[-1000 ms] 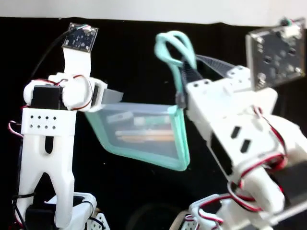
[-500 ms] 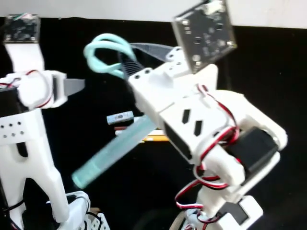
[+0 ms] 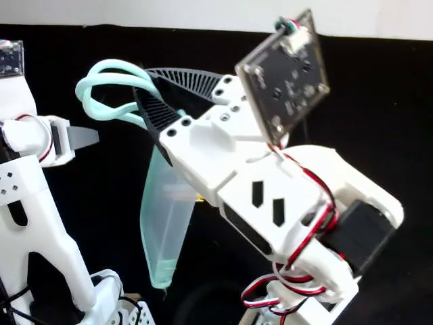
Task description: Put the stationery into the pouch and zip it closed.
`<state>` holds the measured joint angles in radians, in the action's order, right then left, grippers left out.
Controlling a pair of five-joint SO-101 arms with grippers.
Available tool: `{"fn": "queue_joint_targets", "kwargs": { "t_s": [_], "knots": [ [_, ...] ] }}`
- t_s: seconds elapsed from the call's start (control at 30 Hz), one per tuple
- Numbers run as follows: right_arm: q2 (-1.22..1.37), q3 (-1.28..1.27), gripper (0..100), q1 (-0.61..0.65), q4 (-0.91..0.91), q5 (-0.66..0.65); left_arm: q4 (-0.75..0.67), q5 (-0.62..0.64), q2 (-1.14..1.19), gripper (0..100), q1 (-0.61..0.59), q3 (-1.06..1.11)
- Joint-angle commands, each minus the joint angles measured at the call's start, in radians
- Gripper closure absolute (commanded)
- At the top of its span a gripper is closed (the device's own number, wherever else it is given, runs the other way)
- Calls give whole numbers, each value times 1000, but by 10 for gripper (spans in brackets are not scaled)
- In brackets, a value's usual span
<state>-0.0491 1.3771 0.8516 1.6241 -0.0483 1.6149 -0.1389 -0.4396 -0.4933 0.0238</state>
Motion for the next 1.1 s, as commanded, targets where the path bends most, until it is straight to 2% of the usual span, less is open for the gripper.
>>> {"fn": "queue_joint_targets", "kwargs": {
  "t_s": [0.0,0.1,0.4,1.07],
  "knots": [
    [-1,27,993,5,-27,-21,5,6,-10,631,-13,-1],
    [1,73,993,-8,-28,-21,5,6,-10,631,-13,-1],
    [-1,288,993,-245,-77,-20,3,6,-2,631,-7,-1],
    [10,282,993,-282,-125,-15,3,5,-1,631,-7,-1]
  ]
}}
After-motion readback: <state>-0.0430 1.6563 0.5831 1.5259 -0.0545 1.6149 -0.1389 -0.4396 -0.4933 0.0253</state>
